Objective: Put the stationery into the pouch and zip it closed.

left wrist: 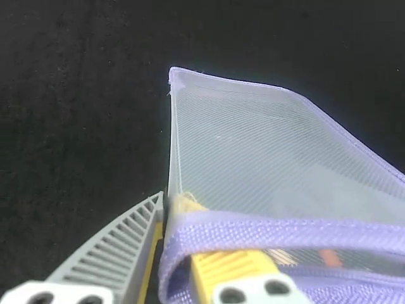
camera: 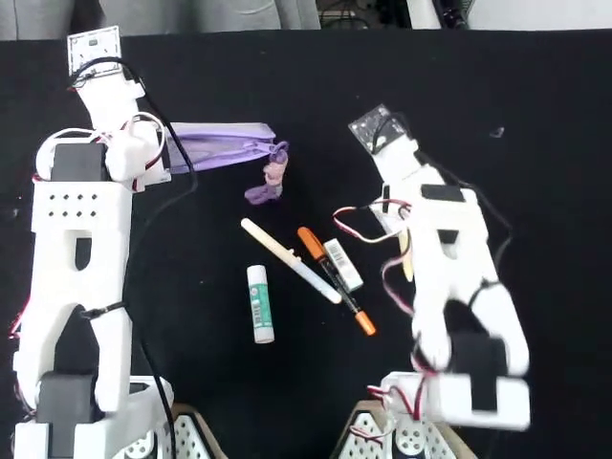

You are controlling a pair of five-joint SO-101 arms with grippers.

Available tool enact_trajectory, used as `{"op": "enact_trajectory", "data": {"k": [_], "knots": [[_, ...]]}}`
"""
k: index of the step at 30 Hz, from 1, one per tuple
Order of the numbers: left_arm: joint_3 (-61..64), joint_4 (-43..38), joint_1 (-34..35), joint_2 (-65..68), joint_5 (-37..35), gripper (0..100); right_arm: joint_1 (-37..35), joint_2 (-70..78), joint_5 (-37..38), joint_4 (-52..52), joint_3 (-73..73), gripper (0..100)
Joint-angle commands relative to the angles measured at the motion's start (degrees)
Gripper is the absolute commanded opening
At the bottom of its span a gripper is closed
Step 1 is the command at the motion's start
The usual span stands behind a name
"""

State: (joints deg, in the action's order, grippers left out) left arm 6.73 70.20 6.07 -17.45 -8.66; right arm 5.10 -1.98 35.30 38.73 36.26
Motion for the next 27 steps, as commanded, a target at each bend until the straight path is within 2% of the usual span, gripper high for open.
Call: {"op": "enact_trajectory", "data": {"k": [1,4,12,14,17,22,27], "knots": [[-0.6,-0.8,0.7,0.1,0.2,3,2.6,5.6,-1.8,-2.3,-6.7,18.9],[1.8,-3.4,0.8,0.1,0.2,3,3.9,10.7,-4.9,-1.9,-11.0,19.0],[3.3,-5.3,0.9,0.0,0.2,3,3.5,17.8,-5.4,5.9,-19.2,18.5],[3.3,-5.3,0.8,0.0,0.2,3,2.8,18.8,-5.3,9.2,-21.3,14.5],[3.3,-5.3,0.7,0.0,0.2,3,1.9,20.1,-5.6,13.3,-24.1,3.0],[3.2,-4.9,0.4,-0.4,-0.2,3,2.3,19.3,-5.7,17.1,-27.3,1.1],[2.8,-4.7,-3.4,-0.5,-0.2,3,2.1,11.5,-8.0,22.6,-30.3,1.1]]}}
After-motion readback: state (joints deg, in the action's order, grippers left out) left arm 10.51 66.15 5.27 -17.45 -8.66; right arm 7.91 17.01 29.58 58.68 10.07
